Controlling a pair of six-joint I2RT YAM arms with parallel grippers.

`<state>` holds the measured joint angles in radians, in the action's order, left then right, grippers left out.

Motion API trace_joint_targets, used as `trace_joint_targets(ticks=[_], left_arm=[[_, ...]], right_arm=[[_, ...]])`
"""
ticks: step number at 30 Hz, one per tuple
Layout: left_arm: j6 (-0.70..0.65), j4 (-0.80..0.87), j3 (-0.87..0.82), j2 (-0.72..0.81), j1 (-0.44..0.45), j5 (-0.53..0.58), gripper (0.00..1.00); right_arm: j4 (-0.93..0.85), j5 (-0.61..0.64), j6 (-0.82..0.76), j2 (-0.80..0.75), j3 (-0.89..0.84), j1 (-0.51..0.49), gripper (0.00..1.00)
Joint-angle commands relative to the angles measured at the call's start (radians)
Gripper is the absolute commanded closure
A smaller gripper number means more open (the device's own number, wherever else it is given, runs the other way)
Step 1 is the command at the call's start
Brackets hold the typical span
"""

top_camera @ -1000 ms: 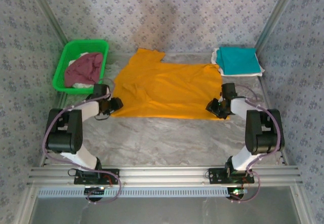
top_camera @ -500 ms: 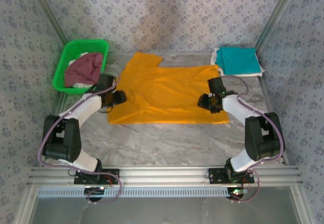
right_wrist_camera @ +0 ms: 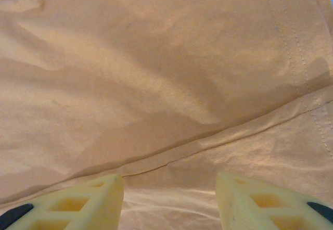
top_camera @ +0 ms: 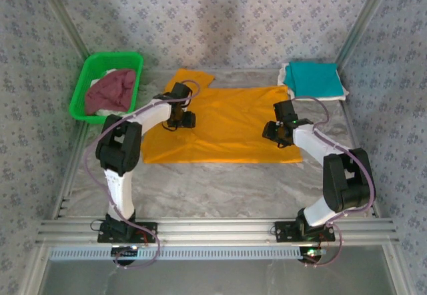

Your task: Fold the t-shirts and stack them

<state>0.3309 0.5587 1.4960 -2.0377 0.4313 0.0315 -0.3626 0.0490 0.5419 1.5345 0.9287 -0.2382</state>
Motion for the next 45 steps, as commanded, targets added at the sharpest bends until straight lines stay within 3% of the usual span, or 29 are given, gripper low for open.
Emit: trace_joint_targets(ticks=[1,3,5,10,13,21,33,37,38,39,42,45], left_arm=[[-0.029,0.029,0.068,-0.025,0.002,0.007,0.49],[-0.032,0.034,0.076,-0.04,0.001,0.015,0.59],[-0.028,0.034,0.066,-0.034,0.001,0.033,0.81],[0.0,-0.036,-0.061,0.065,0.002,0.059,0.84],[0.022,-0.051,-0.137,0.12,0.002,0.059,1.0],[0.064,-0.104,-0.323,0.277,0.002,0.111,1.0],[0.056,-0.198,-0.413,0.319,0.006,-0.047,1.0],[0.032,-0.185,-0.326,0.331,0.003,-0.044,0.8],[0.026,-0.179,-0.302,0.324,0.003,-0.042,0.73],[0.024,-0.169,-0.277,0.31,0.003,-0.035,0.58],[0.0,-0.066,-0.153,0.212,-0.002,-0.024,0.49],[-0.013,-0.009,-0.081,0.13,0.0,-0.018,0.46]], right_arm=[[0.0,0.037,-0.002,-0.013,-0.014,-0.002,0.48],[0.003,0.037,-0.002,-0.018,-0.016,0.002,0.48],[0.006,0.036,-0.002,-0.025,-0.018,0.005,0.48],[0.001,0.045,-0.007,-0.039,-0.018,0.009,0.48],[-0.003,0.045,-0.013,-0.039,-0.019,0.016,0.48],[0.003,0.045,-0.016,-0.037,-0.024,0.024,0.48],[0.0,0.031,-0.025,-0.039,-0.014,0.044,0.48],[-0.006,0.029,-0.029,-0.041,-0.008,0.045,0.48],[-0.004,0.028,-0.028,-0.043,-0.009,0.046,0.48],[-0.002,0.028,-0.028,-0.044,-0.009,0.045,0.48],[0.004,0.029,-0.024,-0.045,-0.01,0.045,0.48],[0.004,0.031,-0.023,-0.047,-0.014,0.045,0.48]])
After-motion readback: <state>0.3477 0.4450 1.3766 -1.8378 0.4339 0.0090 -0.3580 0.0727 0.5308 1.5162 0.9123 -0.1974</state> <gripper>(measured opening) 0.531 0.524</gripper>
